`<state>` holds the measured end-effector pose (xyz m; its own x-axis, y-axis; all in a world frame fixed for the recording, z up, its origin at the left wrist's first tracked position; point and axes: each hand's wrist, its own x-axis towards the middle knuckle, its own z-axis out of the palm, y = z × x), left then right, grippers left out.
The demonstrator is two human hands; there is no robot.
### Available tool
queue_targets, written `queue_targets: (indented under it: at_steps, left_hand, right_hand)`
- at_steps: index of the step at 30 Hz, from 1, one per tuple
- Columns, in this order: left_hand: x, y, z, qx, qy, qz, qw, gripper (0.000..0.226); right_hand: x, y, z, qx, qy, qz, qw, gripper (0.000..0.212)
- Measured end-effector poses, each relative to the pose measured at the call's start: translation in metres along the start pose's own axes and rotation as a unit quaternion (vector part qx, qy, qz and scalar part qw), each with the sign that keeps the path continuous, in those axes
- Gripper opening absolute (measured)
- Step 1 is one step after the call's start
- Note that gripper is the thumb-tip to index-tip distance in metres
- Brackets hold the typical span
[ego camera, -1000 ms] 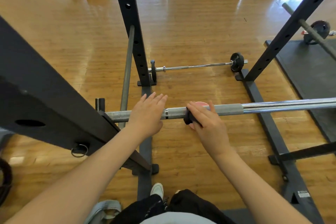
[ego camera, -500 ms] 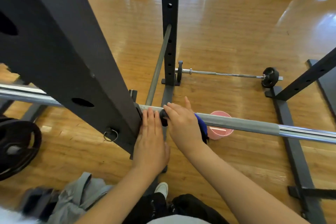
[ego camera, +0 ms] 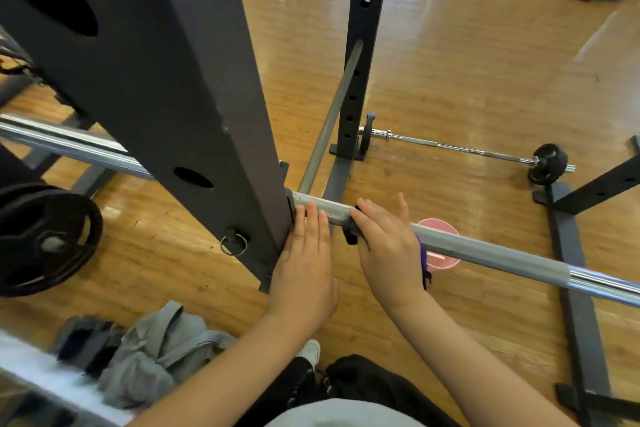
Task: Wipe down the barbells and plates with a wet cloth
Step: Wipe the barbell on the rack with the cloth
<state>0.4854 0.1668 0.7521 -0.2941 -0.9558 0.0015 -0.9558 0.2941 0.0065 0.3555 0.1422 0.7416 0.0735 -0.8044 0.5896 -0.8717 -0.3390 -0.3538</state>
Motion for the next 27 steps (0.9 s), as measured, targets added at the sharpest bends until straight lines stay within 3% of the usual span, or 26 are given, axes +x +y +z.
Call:
queue_targets:
  at_steps: [4,9,12,18,22,27]
  left_hand:
    - [0.003,0.004,0.000,-0.006,0.023,0.003,1.000,0.108]
    - [0.042,0.011,-0.014,0.020,0.058,0.066,0.996,0.103]
    - [0.068,0.011,-0.014,0.063,0.034,0.097,0.993,0.093]
    - [0.082,0.003,-0.004,0.036,0.089,0.175,0.980,0.062]
    - [0.085,0.004,-0.018,0.033,0.036,0.198,0.979,0.038]
    - [0.098,0.006,-0.034,0.055,-0.126,0.172,0.975,0.013]
  right_hand:
    - [0.014,0.005,-0.011,0.022,-0.017,0.016,0.999,0.028]
    - [-0.005,0.045,-0.051,-0.004,-0.009,0.063,0.998,0.026]
    - [-0.023,0.058,-0.064,-0.005,-0.024,0.091,0.996,0.028]
    - [-0.036,0.061,-0.072,-0.014,-0.019,0.112,0.993,0.029]
    - [-0.036,0.055,-0.073,-0.022,-0.011,0.137,0.990,0.027]
    - [-0.028,0.046,-0.067,-0.017,-0.010,0.141,0.990,0.030]
